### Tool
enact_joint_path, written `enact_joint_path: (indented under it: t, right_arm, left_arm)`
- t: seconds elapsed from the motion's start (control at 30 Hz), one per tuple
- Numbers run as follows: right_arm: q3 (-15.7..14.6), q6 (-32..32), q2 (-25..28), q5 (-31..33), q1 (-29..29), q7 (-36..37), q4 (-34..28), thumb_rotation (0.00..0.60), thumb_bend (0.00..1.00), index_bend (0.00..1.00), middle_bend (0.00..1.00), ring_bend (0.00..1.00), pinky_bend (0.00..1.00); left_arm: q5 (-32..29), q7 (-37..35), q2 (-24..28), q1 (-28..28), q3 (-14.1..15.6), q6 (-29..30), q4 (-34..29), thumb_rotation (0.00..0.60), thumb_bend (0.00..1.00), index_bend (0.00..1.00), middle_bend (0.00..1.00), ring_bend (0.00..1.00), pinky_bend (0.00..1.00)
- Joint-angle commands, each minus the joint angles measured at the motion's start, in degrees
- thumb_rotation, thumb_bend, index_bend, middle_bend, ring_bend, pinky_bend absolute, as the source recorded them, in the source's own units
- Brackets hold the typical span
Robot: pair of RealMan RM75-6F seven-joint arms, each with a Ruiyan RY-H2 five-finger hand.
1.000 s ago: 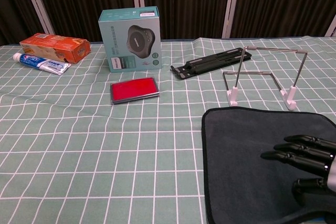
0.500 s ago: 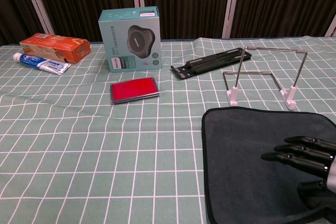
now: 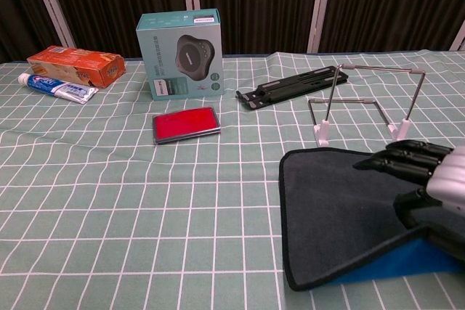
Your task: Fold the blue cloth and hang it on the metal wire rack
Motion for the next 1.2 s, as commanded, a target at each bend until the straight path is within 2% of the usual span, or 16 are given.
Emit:
enact_joint_path:
  t: [0.03, 0.1, 0.47, 0.93, 1.2]
  right_arm:
    - [3.5, -3.6, 0.1, 4.6, 2.0, -2.7, -1.4, 0.6, 0.4, 0.56, 0.01, 0.0, 0.0]
    - [5.6, -5.7, -0.1, 7.7, 3.0, -4.3, -1.8, 0.6, 0.4, 0.56, 0.01, 0.0, 0.0]
    - [12.2, -13.6, -3.1, 19.0, 7.9, -12.5, -0.9, 0.6, 0.41, 0.56, 0.02, 0.0, 0.0]
    - [13.6, -15.8, -7.4, 24.0, 11.7, -13.4, 5.3, 0.6, 0.41, 0.57, 0.02, 0.0, 0.0]
    - [14.1, -15.8, -7.9, 26.8, 12.6, -14.0, 7.4, 0.6, 0.41, 0.57, 0.02, 0.0, 0.0]
  left_arm:
    - [-0.2, -0.1, 0.0, 0.0, 0.0, -0.2, 0.2, 0.6, 0.0, 0.0, 0.0, 0.0, 0.0]
    - [-0.6, -0.3, 0.0, -0.1, -0.1, -0.5, 0.4, 0.6, 0.0, 0.0, 0.0, 0.0, 0.0]
    - [-3.2, -0.1, -0.4, -1.2, -0.9, -2.7, 1.1, 0.6, 0.0, 0.0, 0.0, 0.0, 0.0]
    - [-5.5, 0.2, -1.0, -2.2, -1.5, -4.9, 2.3, 0.6, 0.0, 0.0, 0.0, 0.0, 0.0]
    - [-5.9, 0.1, -1.0, -2.3, -1.6, -5.0, 2.4, 0.6, 0.0, 0.0, 0.0, 0.0, 0.0]
